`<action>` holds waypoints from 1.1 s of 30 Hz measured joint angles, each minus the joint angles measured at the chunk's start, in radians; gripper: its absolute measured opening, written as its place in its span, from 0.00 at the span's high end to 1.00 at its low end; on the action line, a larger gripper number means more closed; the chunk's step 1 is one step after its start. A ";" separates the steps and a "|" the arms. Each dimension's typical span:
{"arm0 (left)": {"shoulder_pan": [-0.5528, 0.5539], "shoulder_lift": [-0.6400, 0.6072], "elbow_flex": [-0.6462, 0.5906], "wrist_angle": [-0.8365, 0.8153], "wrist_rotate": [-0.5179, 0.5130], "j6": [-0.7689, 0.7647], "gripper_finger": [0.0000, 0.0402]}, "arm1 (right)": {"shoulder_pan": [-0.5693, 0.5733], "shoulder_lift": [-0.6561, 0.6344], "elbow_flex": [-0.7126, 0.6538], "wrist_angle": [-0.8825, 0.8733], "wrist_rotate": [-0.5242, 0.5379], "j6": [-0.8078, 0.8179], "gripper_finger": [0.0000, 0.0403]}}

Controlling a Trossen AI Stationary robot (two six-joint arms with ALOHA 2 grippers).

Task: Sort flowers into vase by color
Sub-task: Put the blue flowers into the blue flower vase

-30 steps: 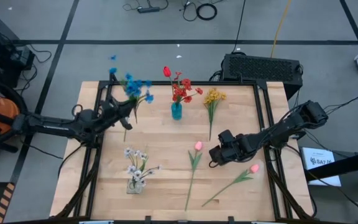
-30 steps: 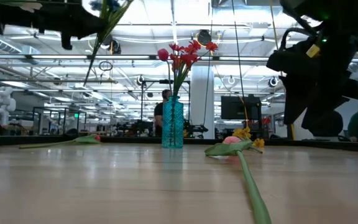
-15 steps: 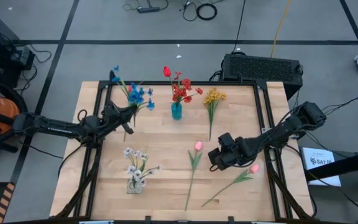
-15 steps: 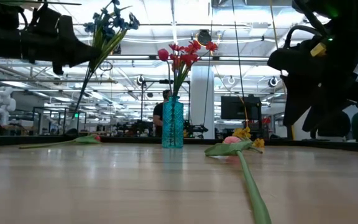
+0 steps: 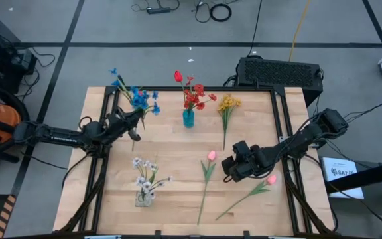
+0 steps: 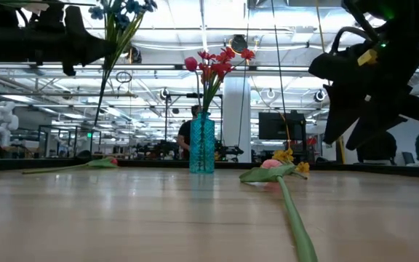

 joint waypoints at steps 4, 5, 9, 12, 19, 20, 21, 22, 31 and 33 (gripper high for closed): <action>0.046 0.018 0.000 0.025 0.076 -0.001 0.99 | -0.003 0.000 0.000 0.006 0.014 0.000 0.43; 0.058 0.028 0.000 0.041 0.096 -0.001 0.99 | -0.003 0.000 0.000 0.009 0.026 0.000 0.43; 0.102 0.087 0.000 0.127 0.153 -0.001 0.99 | -0.003 0.000 0.000 0.028 0.073 0.000 0.43; 0.137 0.150 0.000 0.187 0.223 -0.002 0.99 | -0.005 0.000 0.000 0.038 0.084 0.000 0.43; 0.204 0.317 0.001 0.381 0.321 -0.003 0.99 | -0.015 0.000 0.000 0.052 0.126 -0.008 0.43; 0.214 0.339 0.001 0.410 0.335 -0.003 0.99 | -0.017 0.000 0.000 0.052 0.129 -0.008 0.43; 0.224 0.360 0.001 0.439 0.348 -0.003 0.99 | -0.020 0.000 0.000 0.052 0.131 -0.010 0.43; 0.234 0.382 0.004 0.458 0.362 -0.003 0.99 | -0.022 0.000 0.000 0.052 0.132 -0.016 0.43; 0.295 0.627 0.161 0.472 0.487 0.001 0.99 | -0.051 0.000 0.000 0.057 0.155 -0.082 0.43; 0.310 0.676 0.205 0.472 0.514 0.001 0.99 | -0.058 0.000 0.000 0.058 0.158 -0.093 0.43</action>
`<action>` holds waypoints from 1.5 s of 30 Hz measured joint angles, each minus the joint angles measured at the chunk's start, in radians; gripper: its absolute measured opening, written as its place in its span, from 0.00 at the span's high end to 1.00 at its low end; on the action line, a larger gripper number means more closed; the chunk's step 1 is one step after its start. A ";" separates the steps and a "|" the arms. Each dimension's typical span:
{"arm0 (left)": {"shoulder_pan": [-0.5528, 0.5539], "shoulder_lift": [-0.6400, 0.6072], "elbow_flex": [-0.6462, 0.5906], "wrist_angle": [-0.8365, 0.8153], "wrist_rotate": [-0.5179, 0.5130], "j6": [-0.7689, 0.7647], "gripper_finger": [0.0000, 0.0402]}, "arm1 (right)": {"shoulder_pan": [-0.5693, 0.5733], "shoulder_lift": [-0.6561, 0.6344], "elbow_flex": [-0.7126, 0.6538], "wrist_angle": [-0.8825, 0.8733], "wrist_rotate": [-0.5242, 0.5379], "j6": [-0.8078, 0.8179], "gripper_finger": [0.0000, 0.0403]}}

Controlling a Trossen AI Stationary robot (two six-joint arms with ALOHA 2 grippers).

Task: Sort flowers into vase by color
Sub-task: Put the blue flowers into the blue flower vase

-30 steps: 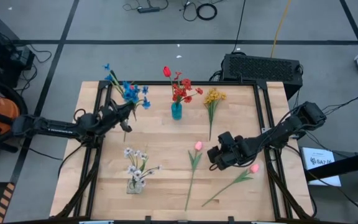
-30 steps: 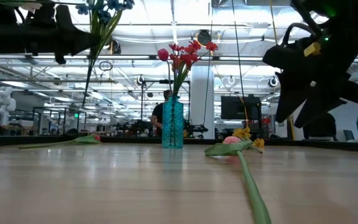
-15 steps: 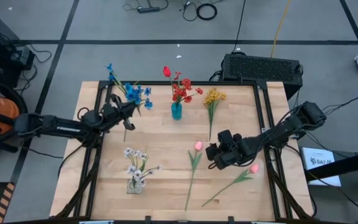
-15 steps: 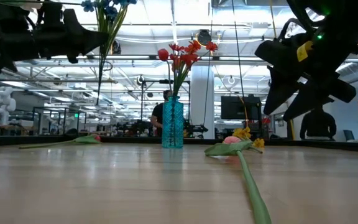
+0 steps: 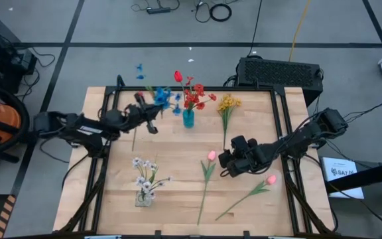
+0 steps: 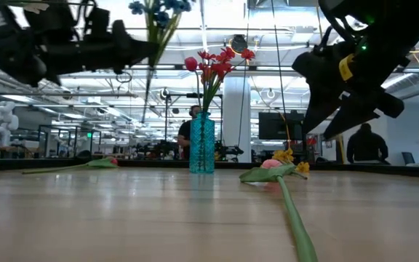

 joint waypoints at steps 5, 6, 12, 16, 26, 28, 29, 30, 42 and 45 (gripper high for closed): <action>0.033 0.109 0.107 0.015 0.056 0.000 0.98 | -0.018 0.000 0.000 0.001 0.000 -0.037 0.43; 0.036 0.129 0.126 0.030 0.064 0.000 0.98 | -0.023 0.000 0.000 0.001 0.000 -0.046 0.43; 0.057 0.261 0.211 0.127 0.111 0.000 0.99 | -0.042 0.000 0.000 0.001 -0.003 -0.068 0.43; 0.064 0.342 0.283 0.135 0.154 -0.014 0.99 | -0.042 0.000 0.000 0.002 -0.004 -0.068 0.43; 0.060 0.387 0.392 0.137 0.207 -0.060 0.99 | -0.041 0.000 0.000 0.008 -0.009 -0.068 0.43; 0.060 0.387 0.401 0.137 0.207 -0.091 0.99 | -0.041 0.000 0.000 0.008 -0.009 -0.070 0.43; 0.060 0.387 0.404 0.137 0.207 -0.112 0.99 | -0.041 0.000 0.000 0.008 -0.009 -0.071 0.43; 0.060 0.387 0.408 0.137 0.207 -0.134 0.99 | -0.042 0.000 0.000 0.008 -0.009 -0.072 0.43; 0.053 0.400 0.411 0.132 0.206 -0.159 0.99 | -0.042 0.000 0.000 0.008 -0.007 -0.076 0.43; 0.053 0.410 0.411 0.136 0.205 -0.158 0.99 | -0.042 0.000 0.000 0.008 -0.008 -0.076 0.43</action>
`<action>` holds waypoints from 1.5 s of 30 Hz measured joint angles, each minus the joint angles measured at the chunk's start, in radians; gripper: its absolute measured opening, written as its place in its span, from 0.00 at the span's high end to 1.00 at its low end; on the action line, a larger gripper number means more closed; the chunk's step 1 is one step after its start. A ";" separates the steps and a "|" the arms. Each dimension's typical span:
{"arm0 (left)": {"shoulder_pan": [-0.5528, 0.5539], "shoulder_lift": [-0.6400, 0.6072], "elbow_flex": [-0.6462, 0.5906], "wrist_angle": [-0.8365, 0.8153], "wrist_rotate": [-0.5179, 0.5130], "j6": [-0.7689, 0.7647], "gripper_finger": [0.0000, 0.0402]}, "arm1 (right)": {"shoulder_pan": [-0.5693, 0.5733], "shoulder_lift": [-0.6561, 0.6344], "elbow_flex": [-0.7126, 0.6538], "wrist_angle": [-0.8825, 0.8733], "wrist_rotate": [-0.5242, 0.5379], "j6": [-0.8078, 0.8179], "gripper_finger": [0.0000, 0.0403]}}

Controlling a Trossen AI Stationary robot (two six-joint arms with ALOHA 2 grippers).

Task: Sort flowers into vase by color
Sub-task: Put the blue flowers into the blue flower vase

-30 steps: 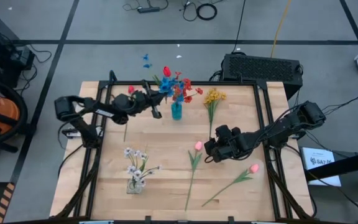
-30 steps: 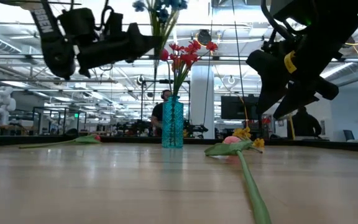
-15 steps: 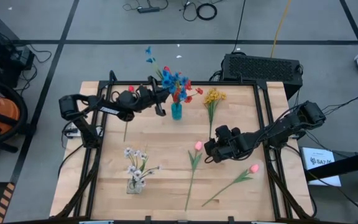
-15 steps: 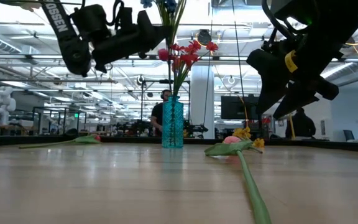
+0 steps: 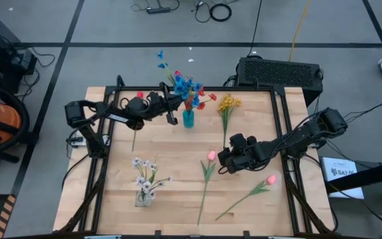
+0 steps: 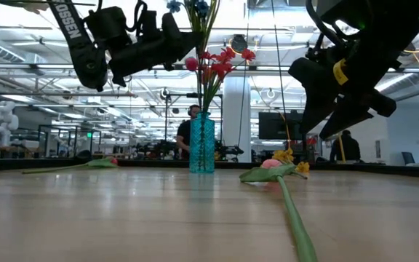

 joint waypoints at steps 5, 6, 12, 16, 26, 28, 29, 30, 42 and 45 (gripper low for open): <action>0.000 0.035 0.000 0.001 -0.003 0.000 0.99 | 0.000 0.000 0.000 0.000 -0.001 0.008 0.43; 0.000 0.042 0.000 0.000 -0.003 0.000 0.99 | 0.000 0.000 0.000 0.001 -0.001 0.008 0.43; 0.000 0.085 0.000 0.000 -0.003 0.001 0.99 | 0.000 0.000 0.000 0.011 -0.002 0.010 0.43; 0.001 0.110 0.000 -0.002 -0.004 0.000 0.98 | 0.000 0.000 0.000 0.019 -0.002 0.009 0.43; 0.001 0.142 -0.006 -0.079 -0.004 0.006 0.97 | 0.000 0.000 0.000 0.019 -0.002 0.007 0.43; 0.002 0.142 -0.006 -0.107 -0.004 0.008 0.97 | 0.000 0.000 0.000 0.019 -0.002 0.008 0.43; 0.003 0.142 -0.006 -0.119 -0.004 0.008 0.97 | 0.000 0.000 0.000 0.019 -0.002 0.007 0.43; 0.003 0.142 -0.006 -0.128 -0.004 0.008 0.97 | 0.000 0.000 0.000 0.019 -0.002 0.007 0.43; 0.005 0.142 -0.006 -0.145 -0.008 0.009 0.91 | 0.000 0.000 0.000 0.024 -0.002 0.009 0.43; 0.005 0.142 -0.006 -0.145 -0.008 0.009 0.84 | 0.000 0.000 0.000 0.024 -0.002 0.008 0.43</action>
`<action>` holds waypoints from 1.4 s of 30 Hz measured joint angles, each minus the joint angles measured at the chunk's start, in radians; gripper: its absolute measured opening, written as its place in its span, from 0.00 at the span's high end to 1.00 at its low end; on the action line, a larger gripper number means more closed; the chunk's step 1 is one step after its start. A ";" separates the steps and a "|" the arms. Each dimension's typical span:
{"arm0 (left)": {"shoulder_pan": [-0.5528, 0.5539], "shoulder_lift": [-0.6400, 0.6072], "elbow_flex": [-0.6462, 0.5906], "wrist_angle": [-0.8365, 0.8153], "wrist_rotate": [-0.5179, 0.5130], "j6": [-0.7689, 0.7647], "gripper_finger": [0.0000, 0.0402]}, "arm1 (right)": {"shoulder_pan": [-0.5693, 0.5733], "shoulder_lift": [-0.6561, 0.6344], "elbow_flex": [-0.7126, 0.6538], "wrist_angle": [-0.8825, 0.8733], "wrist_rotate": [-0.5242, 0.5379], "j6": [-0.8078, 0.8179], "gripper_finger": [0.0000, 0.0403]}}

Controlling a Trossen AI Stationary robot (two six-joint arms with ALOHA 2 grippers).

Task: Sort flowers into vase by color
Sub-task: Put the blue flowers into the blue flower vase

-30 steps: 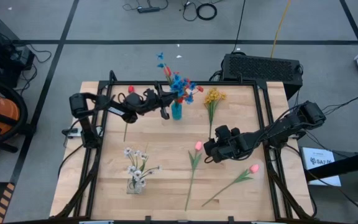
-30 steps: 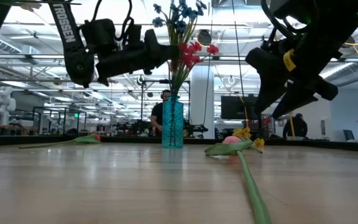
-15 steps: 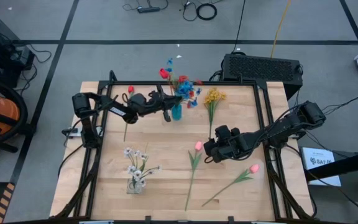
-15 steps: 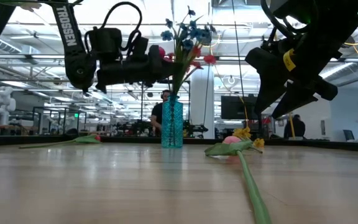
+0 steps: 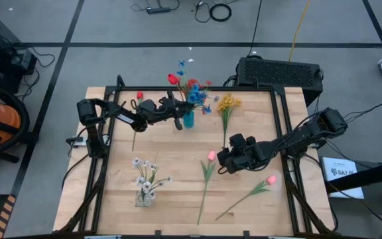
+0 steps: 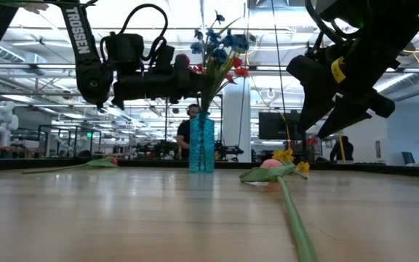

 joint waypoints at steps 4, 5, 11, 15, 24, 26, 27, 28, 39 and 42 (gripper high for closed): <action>0.000 0.000 0.000 -0.014 -0.001 0.000 0.75 | 0.000 0.000 0.000 0.000 0.000 0.002 0.43; 0.000 0.000 0.000 -0.020 -0.001 0.001 0.73 | 0.000 0.000 0.000 0.000 0.000 0.002 0.43; 0.000 -0.001 0.000 -0.020 -0.001 0.001 0.70 | 0.000 0.000 0.000 0.000 0.000 0.002 0.43; 0.000 -0.001 0.000 -0.020 -0.001 0.001 0.69 | 0.000 0.000 0.000 0.010 0.000 0.002 0.43; 0.003 -0.010 0.000 -0.050 -0.001 0.020 0.69 | 0.000 0.000 0.000 0.023 0.000 0.002 0.43; 0.003 -0.028 0.000 -0.100 -0.001 0.025 0.69 | 0.000 0.000 0.000 0.023 0.000 0.002 0.43; 0.003 -0.041 0.000 -0.136 -0.001 0.037 0.69 | 0.000 0.000 0.000 0.023 0.000 0.002 0.43; 0.003 -0.056 0.000 -0.169 -0.001 0.049 0.69 | 0.000 0.000 0.000 0.023 0.000 0.002 0.43; 0.003 -0.219 0.000 -0.469 -0.001 0.071 0.69 | 0.000 0.000 0.000 0.023 0.000 0.002 0.43; 0.003 -0.251 0.000 -0.537 -0.001 0.071 0.69 | 0.000 0.000 0.000 0.023 0.000 0.002 0.43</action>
